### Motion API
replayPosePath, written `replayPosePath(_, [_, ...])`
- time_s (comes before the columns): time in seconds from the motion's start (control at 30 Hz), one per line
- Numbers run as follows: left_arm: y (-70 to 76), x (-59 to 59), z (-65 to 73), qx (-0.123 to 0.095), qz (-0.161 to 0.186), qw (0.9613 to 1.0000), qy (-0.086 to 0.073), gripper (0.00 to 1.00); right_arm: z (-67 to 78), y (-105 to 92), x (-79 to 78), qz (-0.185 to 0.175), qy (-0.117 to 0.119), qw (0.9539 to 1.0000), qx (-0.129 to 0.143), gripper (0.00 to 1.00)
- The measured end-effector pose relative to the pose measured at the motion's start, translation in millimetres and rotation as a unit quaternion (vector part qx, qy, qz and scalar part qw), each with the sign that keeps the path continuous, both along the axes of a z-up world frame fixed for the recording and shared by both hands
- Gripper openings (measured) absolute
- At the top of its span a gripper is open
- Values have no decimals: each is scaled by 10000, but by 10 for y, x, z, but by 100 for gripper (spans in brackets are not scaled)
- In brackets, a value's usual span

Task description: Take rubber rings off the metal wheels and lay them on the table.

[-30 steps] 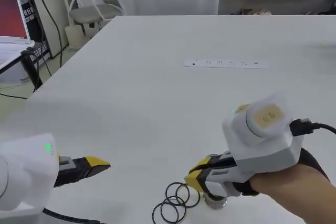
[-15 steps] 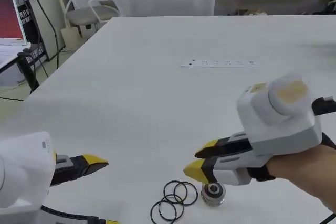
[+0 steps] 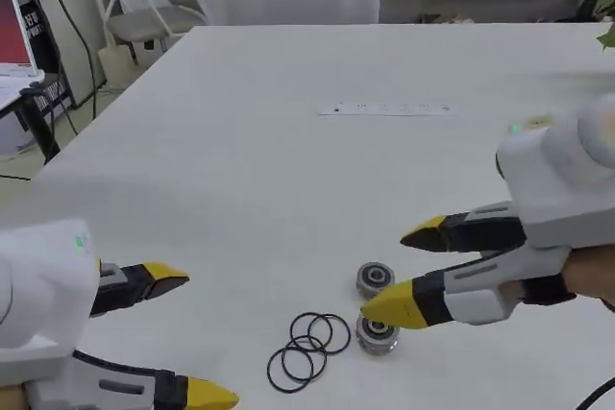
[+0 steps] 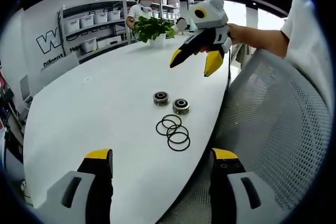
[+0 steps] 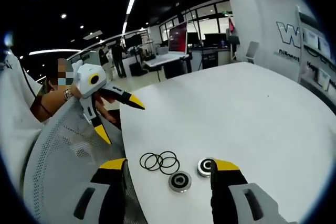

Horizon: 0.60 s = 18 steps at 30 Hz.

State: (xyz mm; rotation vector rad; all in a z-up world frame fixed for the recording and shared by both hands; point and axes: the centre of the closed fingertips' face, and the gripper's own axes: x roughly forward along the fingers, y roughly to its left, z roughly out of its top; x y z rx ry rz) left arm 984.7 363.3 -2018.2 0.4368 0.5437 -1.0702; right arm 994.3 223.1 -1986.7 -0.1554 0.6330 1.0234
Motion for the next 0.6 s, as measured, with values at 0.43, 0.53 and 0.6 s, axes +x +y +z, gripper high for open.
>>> replayPosePath(0.43, [-56,-68,23,-227,-60,9996,164,83,-141,-312,-264,-282,22,9996,-20,84])
replayPosePath(0.53, [-62,-74,27,-290,-47,9994,206,84,-191,-391,-306,-383,49,9993,23,87])
replayPosePath(0.6, [-52,-75,14,-293,-15,9992,257,84,-235,-452,-317,-470,-6,9989,32,89])
